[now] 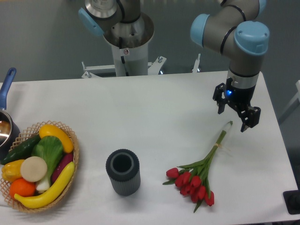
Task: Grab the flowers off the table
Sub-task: 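Move the open gripper down toward the green stems of the red tulips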
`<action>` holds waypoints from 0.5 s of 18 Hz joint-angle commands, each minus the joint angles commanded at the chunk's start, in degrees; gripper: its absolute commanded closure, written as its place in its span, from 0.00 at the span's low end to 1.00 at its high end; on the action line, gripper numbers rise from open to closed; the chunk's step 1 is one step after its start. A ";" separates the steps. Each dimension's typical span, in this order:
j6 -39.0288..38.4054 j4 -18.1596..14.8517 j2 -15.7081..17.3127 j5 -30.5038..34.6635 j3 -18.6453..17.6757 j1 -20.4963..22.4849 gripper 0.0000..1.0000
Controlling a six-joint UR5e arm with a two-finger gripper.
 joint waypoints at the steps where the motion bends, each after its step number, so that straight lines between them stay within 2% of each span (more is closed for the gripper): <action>1: 0.00 0.26 -0.09 0.09 -0.35 -0.26 0.00; 5: -0.79 0.26 -0.18 -0.17 -0.44 -0.26 0.00; 9: -6.58 0.35 -0.35 -1.23 -0.44 -0.53 0.00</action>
